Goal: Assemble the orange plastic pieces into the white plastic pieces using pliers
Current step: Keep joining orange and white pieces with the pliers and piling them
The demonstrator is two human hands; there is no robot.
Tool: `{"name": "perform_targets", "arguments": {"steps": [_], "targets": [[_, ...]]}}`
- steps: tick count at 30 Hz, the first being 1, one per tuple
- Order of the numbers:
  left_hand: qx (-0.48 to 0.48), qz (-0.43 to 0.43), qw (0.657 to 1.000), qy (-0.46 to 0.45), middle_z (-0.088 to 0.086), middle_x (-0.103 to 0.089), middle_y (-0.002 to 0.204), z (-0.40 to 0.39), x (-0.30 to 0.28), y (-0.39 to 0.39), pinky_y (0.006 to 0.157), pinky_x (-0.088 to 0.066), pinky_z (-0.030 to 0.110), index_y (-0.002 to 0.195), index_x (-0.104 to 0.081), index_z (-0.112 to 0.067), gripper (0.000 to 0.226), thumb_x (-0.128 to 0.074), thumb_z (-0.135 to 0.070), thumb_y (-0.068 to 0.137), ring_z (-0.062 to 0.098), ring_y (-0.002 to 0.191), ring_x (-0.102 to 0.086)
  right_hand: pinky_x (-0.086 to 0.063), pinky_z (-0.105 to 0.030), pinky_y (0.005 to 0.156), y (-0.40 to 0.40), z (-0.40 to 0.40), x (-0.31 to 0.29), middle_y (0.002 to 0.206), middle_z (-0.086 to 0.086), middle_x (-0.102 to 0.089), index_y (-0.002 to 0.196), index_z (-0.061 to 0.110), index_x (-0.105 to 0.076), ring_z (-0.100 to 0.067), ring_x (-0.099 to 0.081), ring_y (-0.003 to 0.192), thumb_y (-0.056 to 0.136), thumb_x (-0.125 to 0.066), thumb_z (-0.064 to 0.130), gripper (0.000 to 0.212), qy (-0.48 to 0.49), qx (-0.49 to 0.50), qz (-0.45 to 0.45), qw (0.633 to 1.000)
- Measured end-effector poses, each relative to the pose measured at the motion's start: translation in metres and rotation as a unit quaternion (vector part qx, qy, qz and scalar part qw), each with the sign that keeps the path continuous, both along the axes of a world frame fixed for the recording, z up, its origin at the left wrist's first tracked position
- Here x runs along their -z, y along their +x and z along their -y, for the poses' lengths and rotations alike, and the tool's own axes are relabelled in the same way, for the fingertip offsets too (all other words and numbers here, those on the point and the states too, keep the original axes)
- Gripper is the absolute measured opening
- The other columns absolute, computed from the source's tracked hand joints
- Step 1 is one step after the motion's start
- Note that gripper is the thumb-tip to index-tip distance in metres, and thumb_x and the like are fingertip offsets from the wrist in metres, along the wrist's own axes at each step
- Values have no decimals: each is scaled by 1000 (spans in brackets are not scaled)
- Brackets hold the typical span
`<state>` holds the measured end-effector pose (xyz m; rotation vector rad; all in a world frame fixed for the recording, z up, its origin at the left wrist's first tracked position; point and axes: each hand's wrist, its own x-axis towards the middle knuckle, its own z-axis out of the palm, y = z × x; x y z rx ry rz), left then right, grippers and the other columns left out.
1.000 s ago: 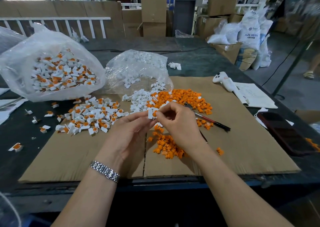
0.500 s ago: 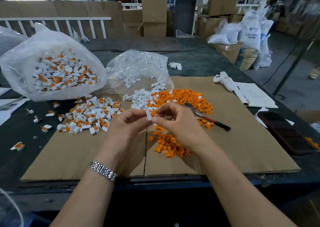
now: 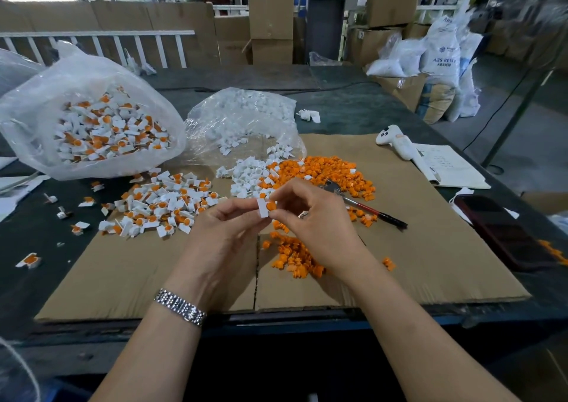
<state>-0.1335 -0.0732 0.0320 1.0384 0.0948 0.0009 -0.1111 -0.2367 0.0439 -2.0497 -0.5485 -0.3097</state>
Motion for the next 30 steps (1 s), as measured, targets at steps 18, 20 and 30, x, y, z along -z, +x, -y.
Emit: {"name": "perform_targets", "arguments": {"steps": [18,20,30], "targets": [[-14,-25,996,82,19,-77,90,-8,6,6,79,-60,24,73,-76,-3,16,-87,-8,63,29,95,-77,-55,-29,79,2,0,-5,85,9,-66,96,18,-67,-6,-62,82,89,-75,15,12,-87,-21,6,996],[-17,-31,995,91,20,-77,91,-10,9,8,77,-60,24,73,-78,-4,20,-90,-11,59,30,94,-77,-53,-28,78,1,-2,-3,86,8,-66,96,17,-67,-6,-61,81,89,-75,13,11,-94,-26,11,995],[-31,-69,997,23,26,-77,94,-4,10,10,66,-62,25,80,-76,1,14,-83,0,67,31,91,-78,-55,-19,75,6,2,3,86,11,-66,106,22,-65,-3,-63,80,86,-79,23,25,-49,-27,-36,998]]}}
